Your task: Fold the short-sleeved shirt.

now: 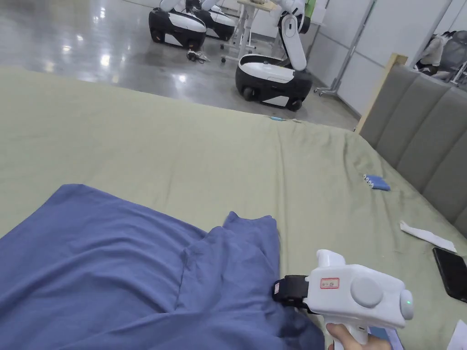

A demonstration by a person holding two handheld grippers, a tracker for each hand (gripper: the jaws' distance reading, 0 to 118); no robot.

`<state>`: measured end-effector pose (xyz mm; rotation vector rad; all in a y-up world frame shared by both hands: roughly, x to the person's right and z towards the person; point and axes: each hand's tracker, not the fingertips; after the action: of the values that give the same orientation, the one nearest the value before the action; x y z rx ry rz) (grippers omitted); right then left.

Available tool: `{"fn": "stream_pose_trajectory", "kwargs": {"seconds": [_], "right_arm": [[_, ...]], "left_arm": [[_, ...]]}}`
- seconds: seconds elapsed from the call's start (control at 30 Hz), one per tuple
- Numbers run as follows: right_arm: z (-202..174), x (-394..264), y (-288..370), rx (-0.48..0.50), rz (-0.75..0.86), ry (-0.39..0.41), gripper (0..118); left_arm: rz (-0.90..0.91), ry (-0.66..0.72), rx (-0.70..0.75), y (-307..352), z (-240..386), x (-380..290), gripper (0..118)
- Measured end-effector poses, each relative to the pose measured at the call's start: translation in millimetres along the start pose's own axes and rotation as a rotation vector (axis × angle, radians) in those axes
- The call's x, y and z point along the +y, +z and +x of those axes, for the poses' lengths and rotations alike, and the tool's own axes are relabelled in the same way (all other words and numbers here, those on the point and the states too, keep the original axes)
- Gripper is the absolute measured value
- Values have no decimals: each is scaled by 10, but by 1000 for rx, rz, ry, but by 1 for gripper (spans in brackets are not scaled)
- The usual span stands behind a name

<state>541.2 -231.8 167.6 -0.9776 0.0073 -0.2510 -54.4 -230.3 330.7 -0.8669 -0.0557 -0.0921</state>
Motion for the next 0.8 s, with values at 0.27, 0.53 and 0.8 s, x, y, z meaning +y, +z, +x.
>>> {"fn": "stream_pose_trajectory", "kwargs": {"seconds": [0.27, 0.53, 0.8], "right_arm": [[-110, -237, 206, 24, 88, 19, 5], [-242, -272, 1212, 80, 370, 43, 5], [-533, 366, 2053, 111, 638, 140, 4]], "left_arm": [[14, 25, -1, 24, -6, -3, 11], [315, 89, -55, 731, 2, 293, 10], [593, 157, -176, 1149, -45, 1323, 9]]}}
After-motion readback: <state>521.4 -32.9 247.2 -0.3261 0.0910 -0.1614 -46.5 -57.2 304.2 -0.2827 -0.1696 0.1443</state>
